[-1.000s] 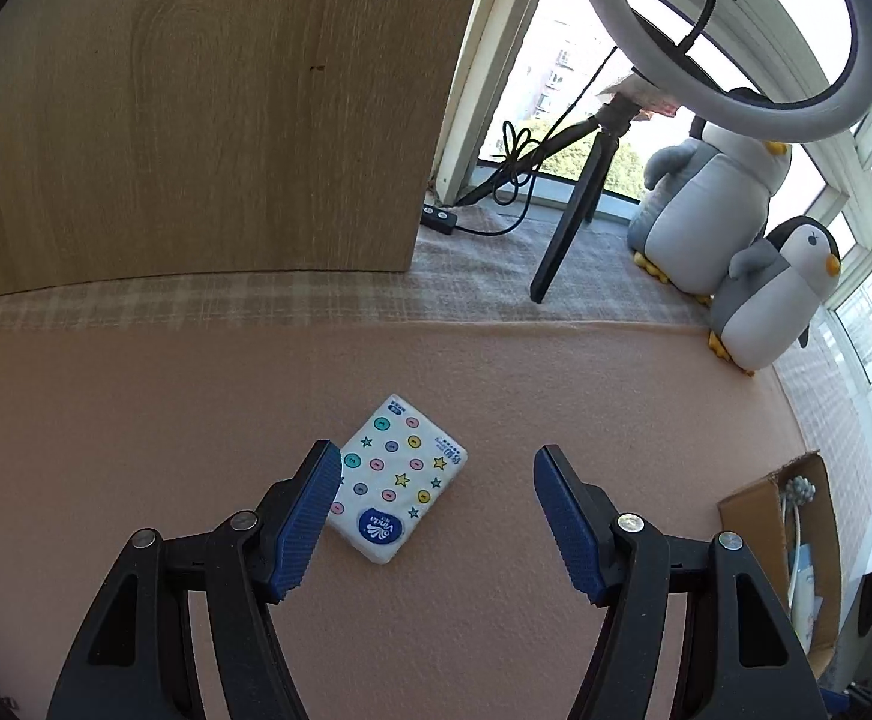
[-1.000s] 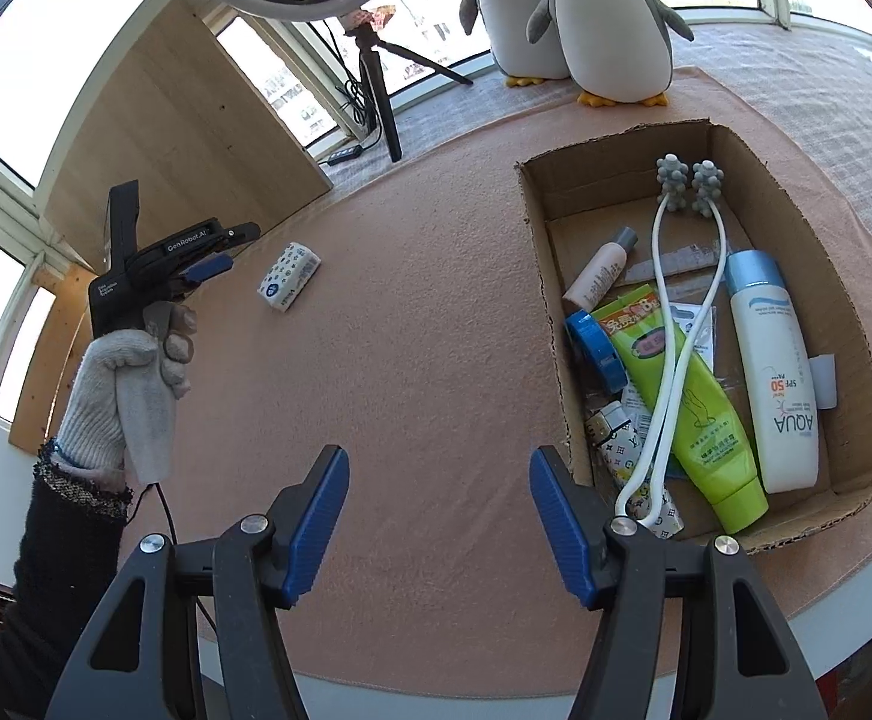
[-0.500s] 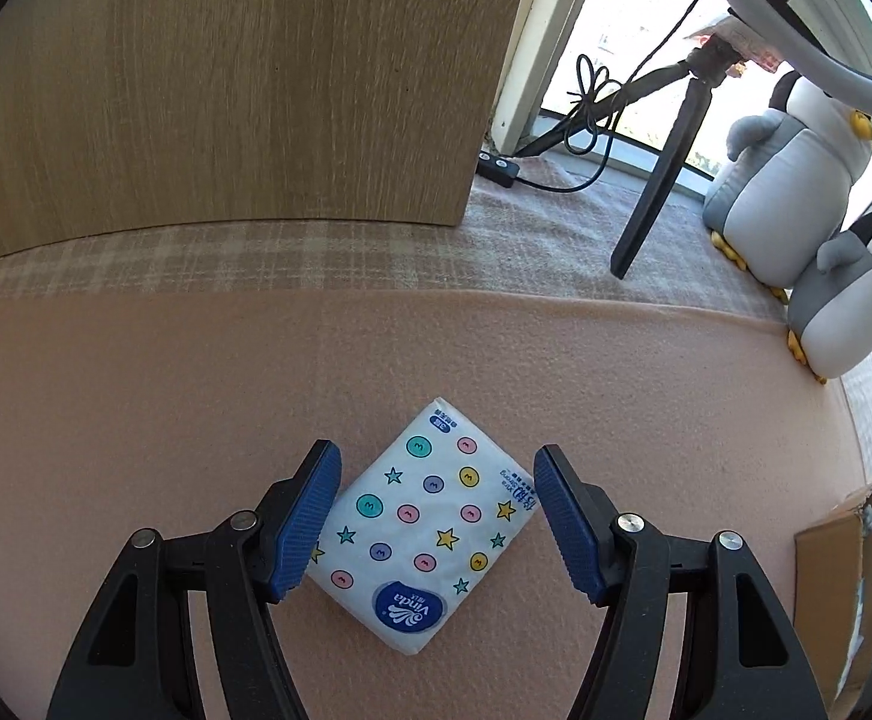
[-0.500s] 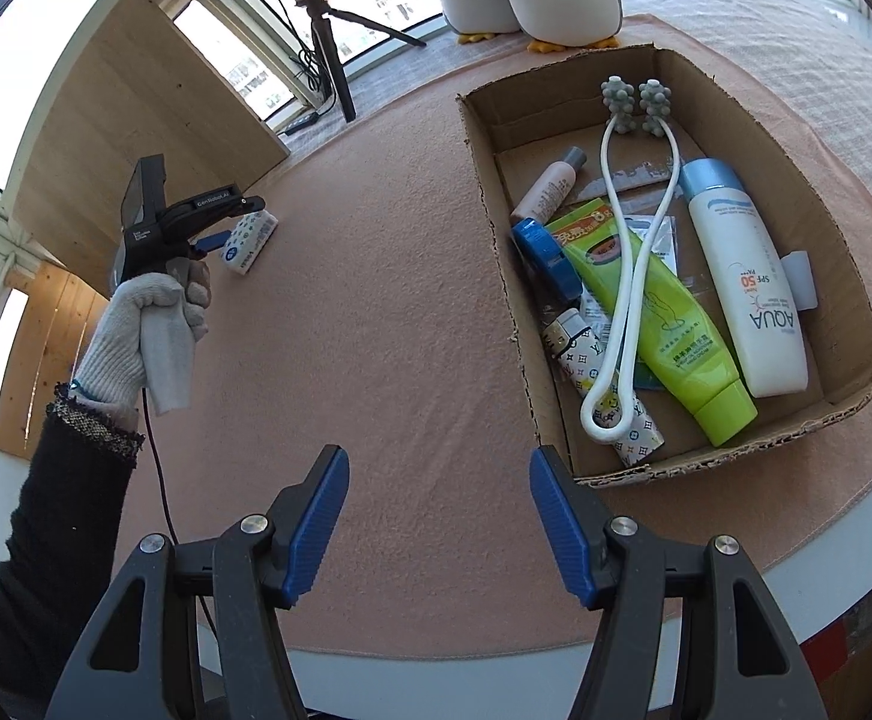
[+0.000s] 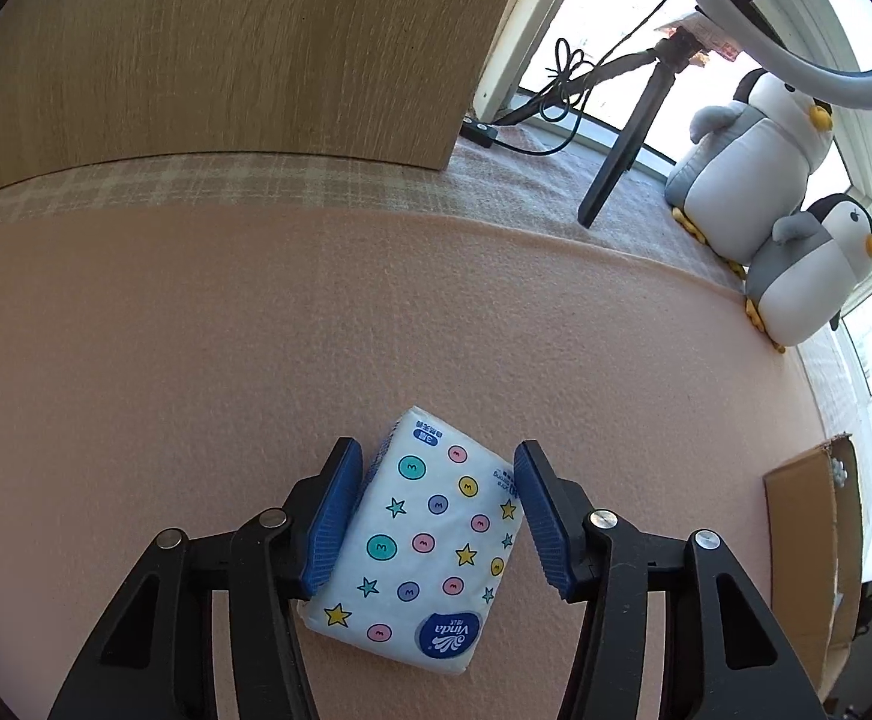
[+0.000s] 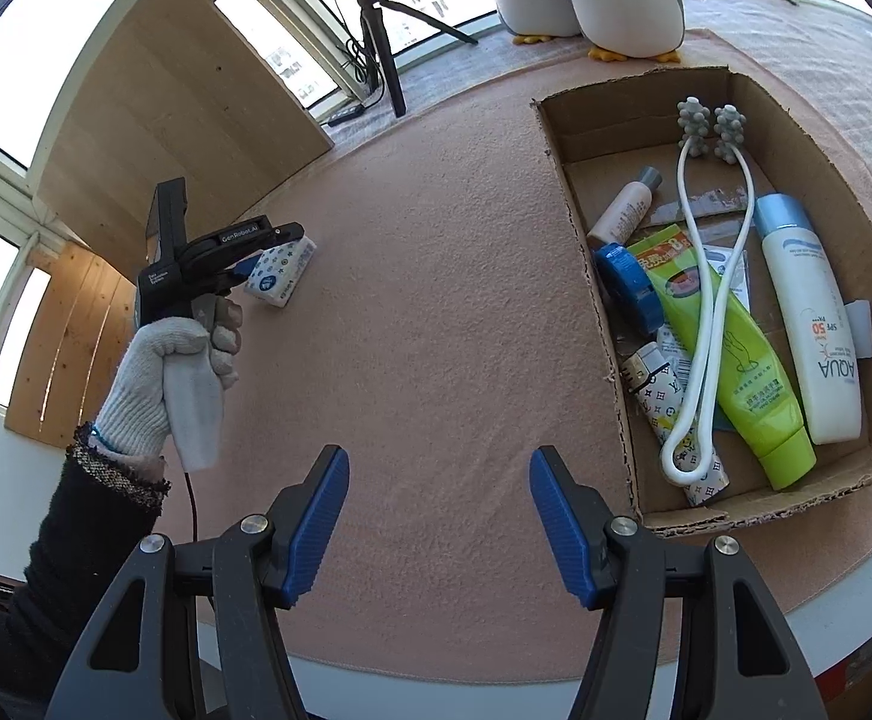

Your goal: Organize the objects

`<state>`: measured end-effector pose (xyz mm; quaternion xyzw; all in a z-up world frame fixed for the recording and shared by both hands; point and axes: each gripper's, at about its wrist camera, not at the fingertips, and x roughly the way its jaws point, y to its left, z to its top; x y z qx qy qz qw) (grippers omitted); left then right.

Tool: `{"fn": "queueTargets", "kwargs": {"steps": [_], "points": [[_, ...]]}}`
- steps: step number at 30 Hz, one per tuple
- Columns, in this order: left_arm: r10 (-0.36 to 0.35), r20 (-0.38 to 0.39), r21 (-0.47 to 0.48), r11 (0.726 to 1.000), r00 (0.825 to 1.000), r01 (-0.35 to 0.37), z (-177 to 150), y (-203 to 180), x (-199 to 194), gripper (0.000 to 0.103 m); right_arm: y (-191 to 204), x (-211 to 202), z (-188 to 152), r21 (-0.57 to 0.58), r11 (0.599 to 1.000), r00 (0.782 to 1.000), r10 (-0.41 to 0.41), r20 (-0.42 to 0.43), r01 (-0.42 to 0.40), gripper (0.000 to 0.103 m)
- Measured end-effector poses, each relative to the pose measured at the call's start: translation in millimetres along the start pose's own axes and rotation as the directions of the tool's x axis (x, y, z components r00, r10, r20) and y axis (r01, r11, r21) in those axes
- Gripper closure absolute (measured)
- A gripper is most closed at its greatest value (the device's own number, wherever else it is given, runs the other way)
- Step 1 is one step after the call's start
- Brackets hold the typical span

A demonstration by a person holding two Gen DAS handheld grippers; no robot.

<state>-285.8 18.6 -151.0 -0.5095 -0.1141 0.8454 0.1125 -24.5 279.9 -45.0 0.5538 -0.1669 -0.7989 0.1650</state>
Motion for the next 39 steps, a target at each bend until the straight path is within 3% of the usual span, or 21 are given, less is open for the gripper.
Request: {"fn": "queueTargets", "kwargs": {"steps": [12,21,27,29,33,39], "points": [[-0.07,-0.01,-0.018,0.997,0.998,0.069,-95,-12,-46,0.046,32,19,5,-0.09,0.995,0.998,0.048,-0.028,-0.05,0.044],[-0.083,0.01,-0.091,0.992,0.997,0.084,-159,-21,-76,0.046,38,36,4,-0.119,0.99,0.995,0.071,-0.068,-0.079,0.044],[-0.113,-0.041,-0.094,0.99,0.993,0.109,-179,-19,-95,0.036,46,44,3,-0.139,0.985,0.992,0.085,-0.092,-0.097,0.044],[-0.097,-0.031,-0.078,0.993,0.995,0.094,-185,-14,-105,0.036,45,45,2,-0.141,0.984,0.991,0.092,-0.1,-0.105,0.044],[-0.129,-0.036,-0.071,0.989,0.991,0.126,-191,-3,-113,0.037,46,52,1,-0.133,0.985,0.988,0.096,-0.119,-0.112,0.044],[-0.172,-0.048,-0.038,0.985,0.984,0.17,-198,-19,-112,0.039,46,61,0,-0.131,0.985,0.985,0.097,-0.141,-0.116,0.044]]}}
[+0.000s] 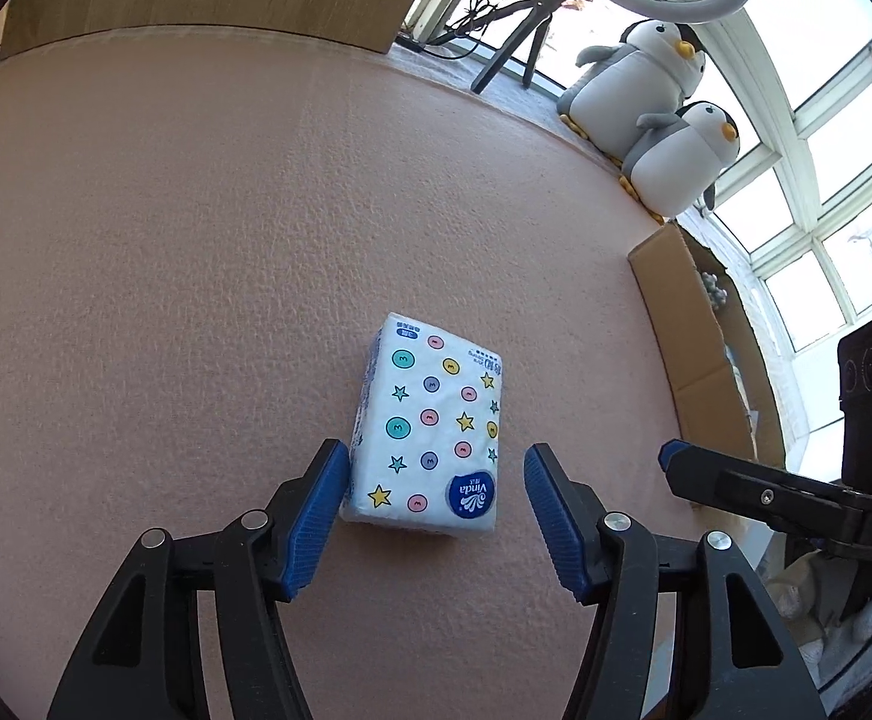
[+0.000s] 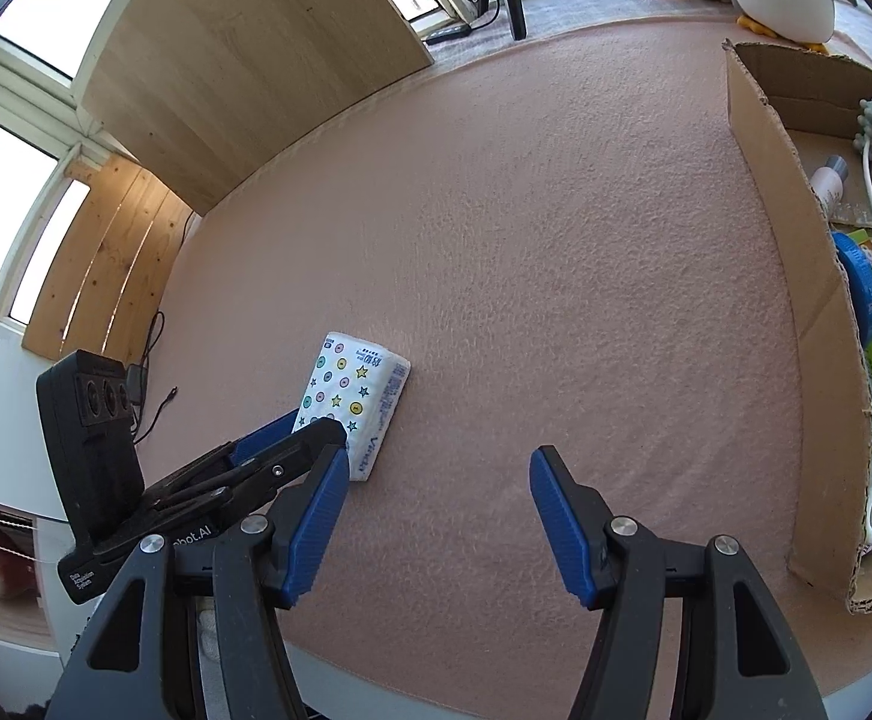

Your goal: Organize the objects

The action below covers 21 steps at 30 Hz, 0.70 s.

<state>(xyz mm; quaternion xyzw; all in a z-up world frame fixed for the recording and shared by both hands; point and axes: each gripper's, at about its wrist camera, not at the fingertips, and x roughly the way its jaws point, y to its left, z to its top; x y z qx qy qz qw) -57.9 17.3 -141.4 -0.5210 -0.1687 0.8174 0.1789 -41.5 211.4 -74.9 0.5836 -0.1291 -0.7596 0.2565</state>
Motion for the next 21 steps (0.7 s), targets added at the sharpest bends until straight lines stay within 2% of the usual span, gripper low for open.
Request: {"fn": "queueTargets", "kwargs": {"steps": [5,10,14,21], "points": [[-0.007,-0.003,-0.005,1.0,1.0,0.007,-6,-11,4,0.039,-2,5,5,-0.002,1.0,1.0,0.007,-0.009,-0.007,0.044],[0.038,0.015,0.009,0.999,0.999,-0.038,-6,-12,-1,0.037,2,18,15,-0.024,0.999,0.998,0.031,-0.048,-0.032,0.044],[0.052,-0.006,0.037,0.998,0.999,-0.051,-2,-11,0,0.034,7,35,25,-0.032,0.998,0.995,0.044,-0.088,-0.047,0.044],[0.024,-0.044,0.039,0.999,0.999,-0.022,0,-8,6,0.033,23,59,33,-0.076,0.995,0.986,0.058,-0.157,-0.07,0.043]]}}
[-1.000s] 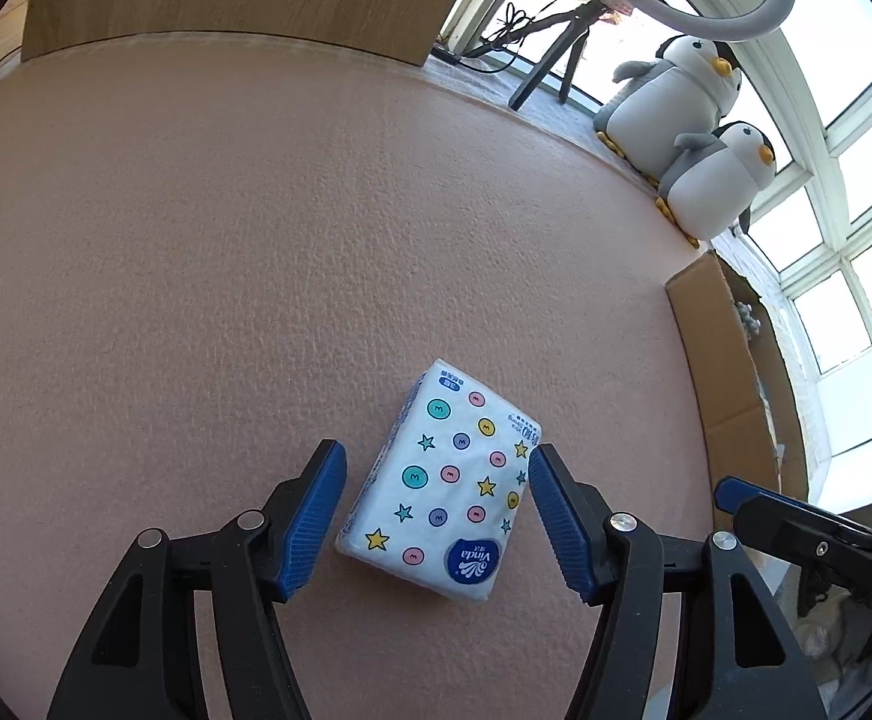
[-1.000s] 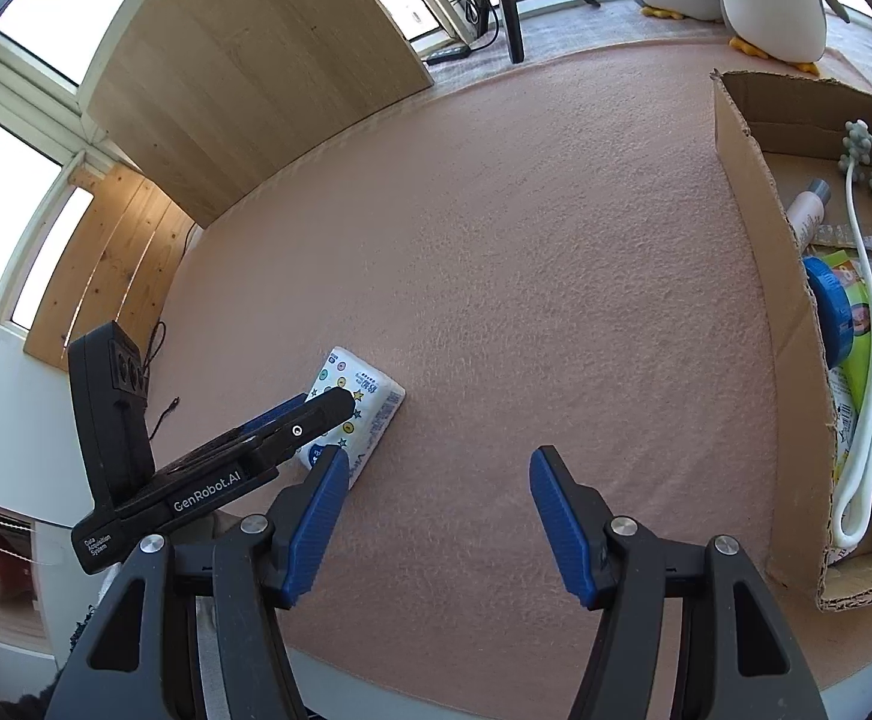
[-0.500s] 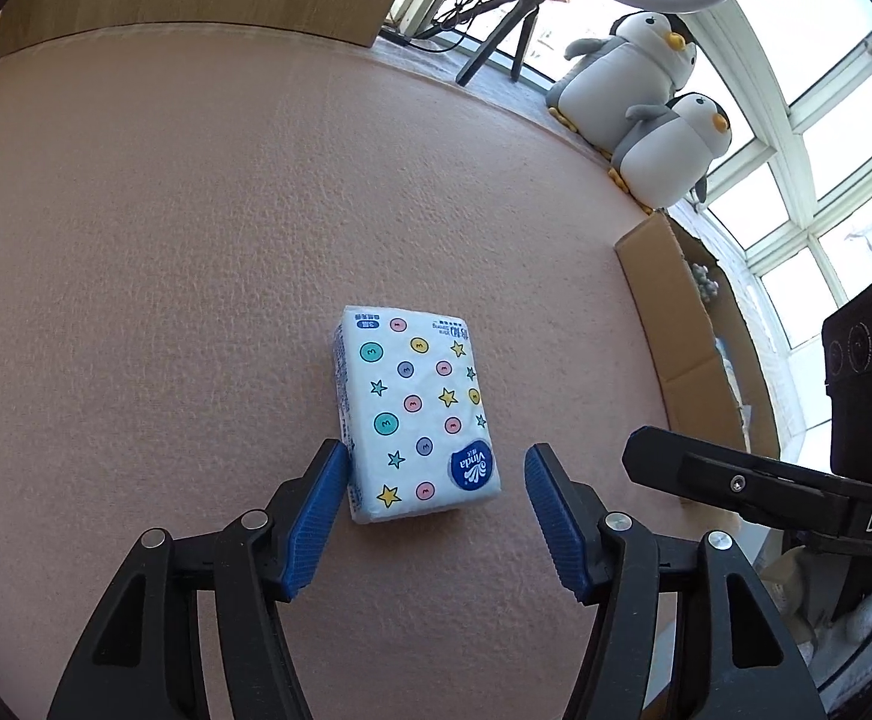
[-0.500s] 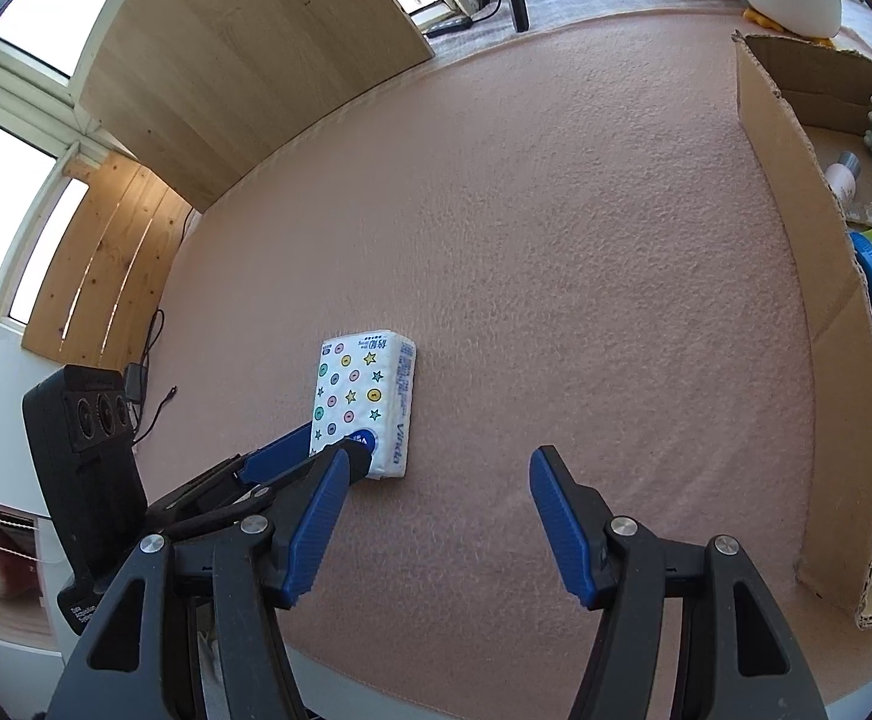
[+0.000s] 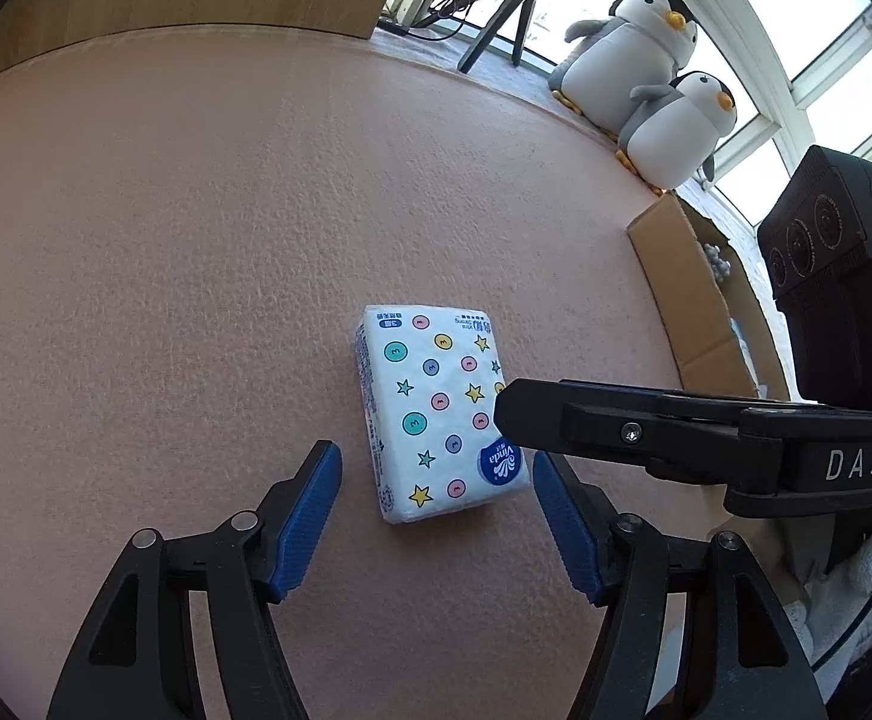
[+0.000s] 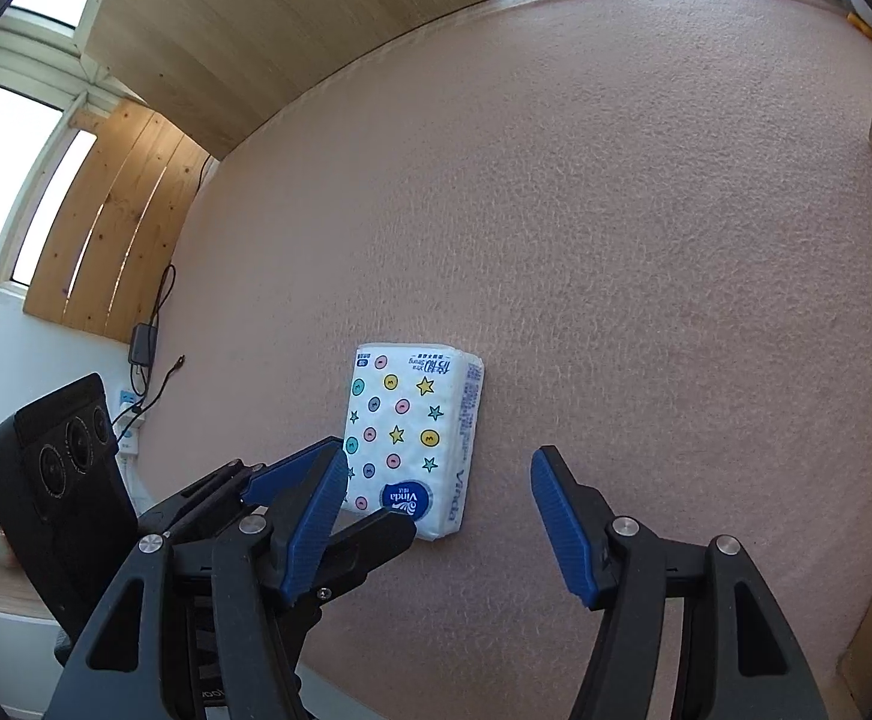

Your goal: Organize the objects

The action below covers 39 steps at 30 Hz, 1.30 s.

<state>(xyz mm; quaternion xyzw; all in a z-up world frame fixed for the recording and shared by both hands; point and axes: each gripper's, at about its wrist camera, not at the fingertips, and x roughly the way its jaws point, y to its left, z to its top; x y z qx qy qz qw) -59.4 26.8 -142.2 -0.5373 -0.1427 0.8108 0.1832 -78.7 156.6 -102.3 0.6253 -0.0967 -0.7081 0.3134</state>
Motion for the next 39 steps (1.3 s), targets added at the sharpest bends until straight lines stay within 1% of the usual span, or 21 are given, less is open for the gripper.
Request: {"fn": "queueTargets", "kwargs": {"steps": [5,13,16,17,18,22,26,30,39], "points": [[-0.017,-0.006,-0.008,1.0,1.0,0.017,1,1,1,0.033,8,9,1,-0.022,1.0,0.999,0.013,-0.029,-0.014,0.043],[-0.039,-0.015,-0.016,0.999,0.999,0.039,2,4,3,0.034,14,12,0,-0.039,0.999,1.0,0.001,-0.026,-0.002,0.044],[-0.044,-0.016,-0.007,0.999,0.999,0.044,1,1,3,0.035,16,15,-1,-0.048,0.999,0.999,0.001,-0.032,-0.003,0.057],[-0.047,-0.017,-0.004,0.999,0.999,0.047,1,0,3,0.036,17,15,-1,-0.051,0.999,0.999,0.003,-0.032,-0.005,0.059],[-0.048,-0.018,0.001,0.999,0.999,0.048,1,-1,3,0.037,18,15,-2,-0.056,0.998,1.0,-0.003,-0.03,0.001,0.06],[-0.039,-0.016,0.011,0.999,0.999,0.039,1,-4,3,0.038,22,13,-5,-0.084,0.996,0.999,-0.027,-0.02,0.025,0.061],[-0.04,-0.006,0.023,0.999,0.999,0.041,2,-13,2,0.038,23,3,-6,-0.099,0.994,0.999,-0.038,0.007,0.039,0.062],[-0.042,0.005,0.053,0.998,0.999,0.042,7,-26,0,0.038,25,-11,-9,-0.123,0.99,0.997,-0.066,0.045,0.071,0.062],[-0.065,0.04,0.122,0.991,0.997,0.059,18,-66,-8,0.038,9,-55,-12,-0.103,0.991,0.987,-0.069,0.142,0.084,0.062]]}}
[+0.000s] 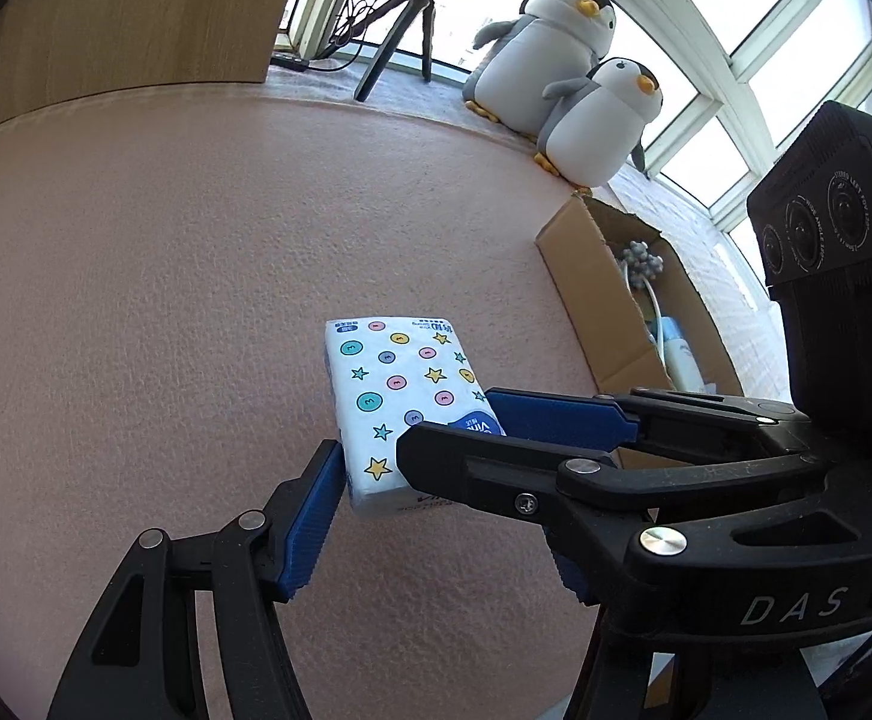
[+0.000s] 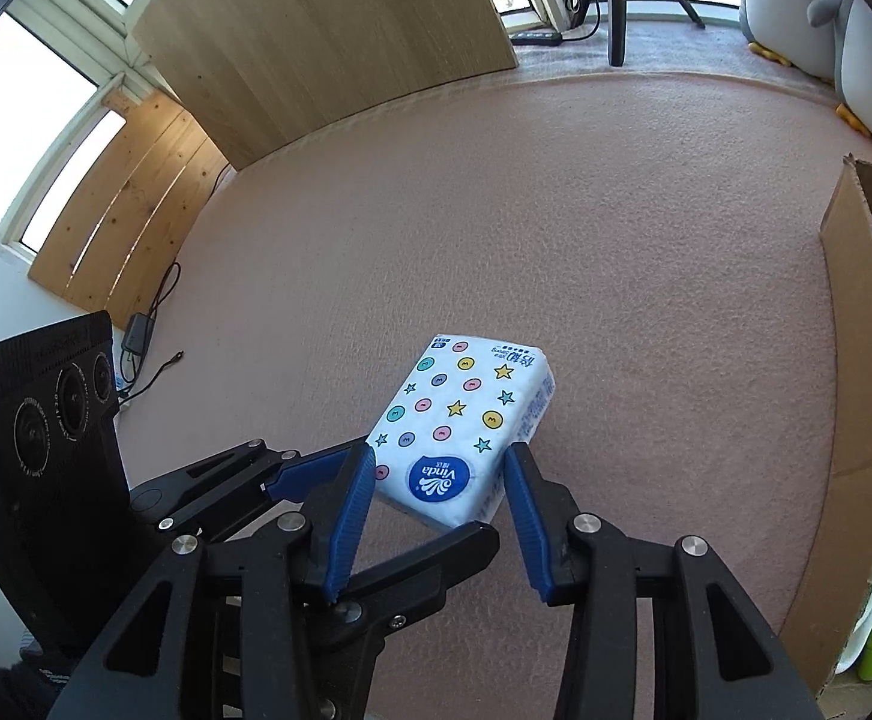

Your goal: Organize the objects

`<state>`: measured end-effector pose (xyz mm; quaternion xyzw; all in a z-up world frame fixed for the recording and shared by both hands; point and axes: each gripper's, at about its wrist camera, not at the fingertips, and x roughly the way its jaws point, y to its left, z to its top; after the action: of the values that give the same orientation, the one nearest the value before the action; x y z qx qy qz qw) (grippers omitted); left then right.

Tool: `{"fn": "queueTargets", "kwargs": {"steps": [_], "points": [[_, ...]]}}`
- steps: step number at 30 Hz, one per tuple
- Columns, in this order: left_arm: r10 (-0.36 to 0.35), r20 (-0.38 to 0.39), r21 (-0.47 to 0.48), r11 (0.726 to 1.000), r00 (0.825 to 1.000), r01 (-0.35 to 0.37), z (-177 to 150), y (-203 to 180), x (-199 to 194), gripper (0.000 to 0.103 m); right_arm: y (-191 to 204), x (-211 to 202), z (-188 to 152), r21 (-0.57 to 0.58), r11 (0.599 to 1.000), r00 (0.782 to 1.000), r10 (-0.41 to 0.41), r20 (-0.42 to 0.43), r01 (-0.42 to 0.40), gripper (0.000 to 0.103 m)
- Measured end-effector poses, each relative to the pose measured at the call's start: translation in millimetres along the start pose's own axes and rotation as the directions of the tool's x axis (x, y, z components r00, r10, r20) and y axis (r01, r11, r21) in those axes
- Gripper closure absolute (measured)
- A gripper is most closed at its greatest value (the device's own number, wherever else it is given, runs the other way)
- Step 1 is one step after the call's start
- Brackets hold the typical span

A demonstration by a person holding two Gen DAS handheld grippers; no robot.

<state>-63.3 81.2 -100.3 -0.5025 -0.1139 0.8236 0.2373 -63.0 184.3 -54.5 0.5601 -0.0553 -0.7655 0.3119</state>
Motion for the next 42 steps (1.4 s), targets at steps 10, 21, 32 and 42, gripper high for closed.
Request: {"fn": "queueTargets", "kwargs": {"steps": [10,21,32,42], "points": [[-0.052,0.025,0.104,0.993,0.998,0.049,31,-66,15,0.038,-36,-58,0,0.035,0.999,0.993,-0.042,0.113,0.038,0.062],[-0.13,0.012,0.234,0.964,0.991,0.123,57,-151,54,0.038,-102,-112,-3,0.132,0.987,0.971,-0.118,0.206,0.092,0.062],[-0.171,-0.007,0.318,0.934,0.985,0.164,87,-215,106,0.038,-166,-142,4,0.211,0.968,0.947,-0.19,0.259,0.137,0.062],[-0.108,-0.046,0.309,0.944,0.993,0.117,93,-216,130,0.028,-196,-160,6,0.291,0.948,0.934,-0.217,0.283,0.132,0.049]]}}
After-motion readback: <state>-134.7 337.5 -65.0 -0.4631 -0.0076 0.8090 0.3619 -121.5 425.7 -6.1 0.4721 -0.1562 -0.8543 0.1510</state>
